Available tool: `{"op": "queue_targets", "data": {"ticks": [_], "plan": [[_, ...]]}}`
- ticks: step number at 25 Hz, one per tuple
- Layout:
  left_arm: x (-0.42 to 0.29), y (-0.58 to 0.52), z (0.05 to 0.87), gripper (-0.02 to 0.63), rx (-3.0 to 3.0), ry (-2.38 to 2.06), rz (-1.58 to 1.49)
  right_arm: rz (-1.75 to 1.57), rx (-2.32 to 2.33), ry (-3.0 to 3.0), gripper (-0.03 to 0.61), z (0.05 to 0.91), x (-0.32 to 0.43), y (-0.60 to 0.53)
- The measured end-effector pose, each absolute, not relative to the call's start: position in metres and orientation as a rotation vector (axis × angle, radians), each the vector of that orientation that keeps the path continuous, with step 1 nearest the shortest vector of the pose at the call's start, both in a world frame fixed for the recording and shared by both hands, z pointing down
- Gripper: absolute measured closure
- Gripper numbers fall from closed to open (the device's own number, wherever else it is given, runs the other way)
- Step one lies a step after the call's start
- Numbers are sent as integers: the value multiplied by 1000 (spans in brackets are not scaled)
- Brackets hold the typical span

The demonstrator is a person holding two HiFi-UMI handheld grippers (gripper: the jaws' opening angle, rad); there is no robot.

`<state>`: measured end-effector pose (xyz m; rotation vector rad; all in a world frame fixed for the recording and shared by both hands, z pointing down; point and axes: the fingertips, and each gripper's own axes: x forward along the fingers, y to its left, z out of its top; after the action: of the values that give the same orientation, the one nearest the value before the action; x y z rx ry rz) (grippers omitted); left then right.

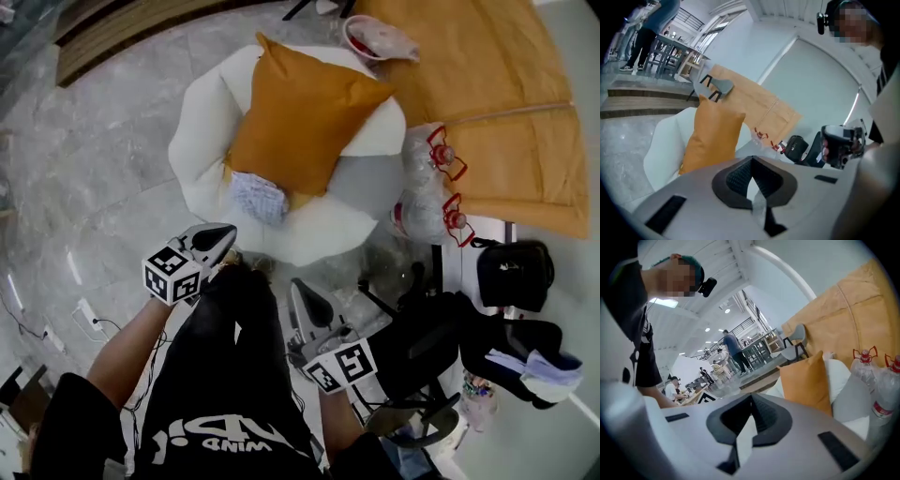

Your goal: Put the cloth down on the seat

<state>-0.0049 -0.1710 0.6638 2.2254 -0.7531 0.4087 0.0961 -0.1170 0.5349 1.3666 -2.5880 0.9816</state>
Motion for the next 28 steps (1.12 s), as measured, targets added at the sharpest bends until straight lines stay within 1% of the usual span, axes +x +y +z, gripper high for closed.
{"op": "queue_targets", "data": {"ticks": [6,17,21,28], "plan": [[0,-132,545,609,2319,-724,329,926,1349,-2660,560,461,90,-97],[14,-101,387,608,2511,-728,111,757,1425,-2778,560,362,96,-82],[13,-106,355,608,2569,-766,39,681,1400,-2834,560,341,85,-92],[2,-102,344,608,2565,-809,8,613,1316,-2883,560,324,66,-91]]}}
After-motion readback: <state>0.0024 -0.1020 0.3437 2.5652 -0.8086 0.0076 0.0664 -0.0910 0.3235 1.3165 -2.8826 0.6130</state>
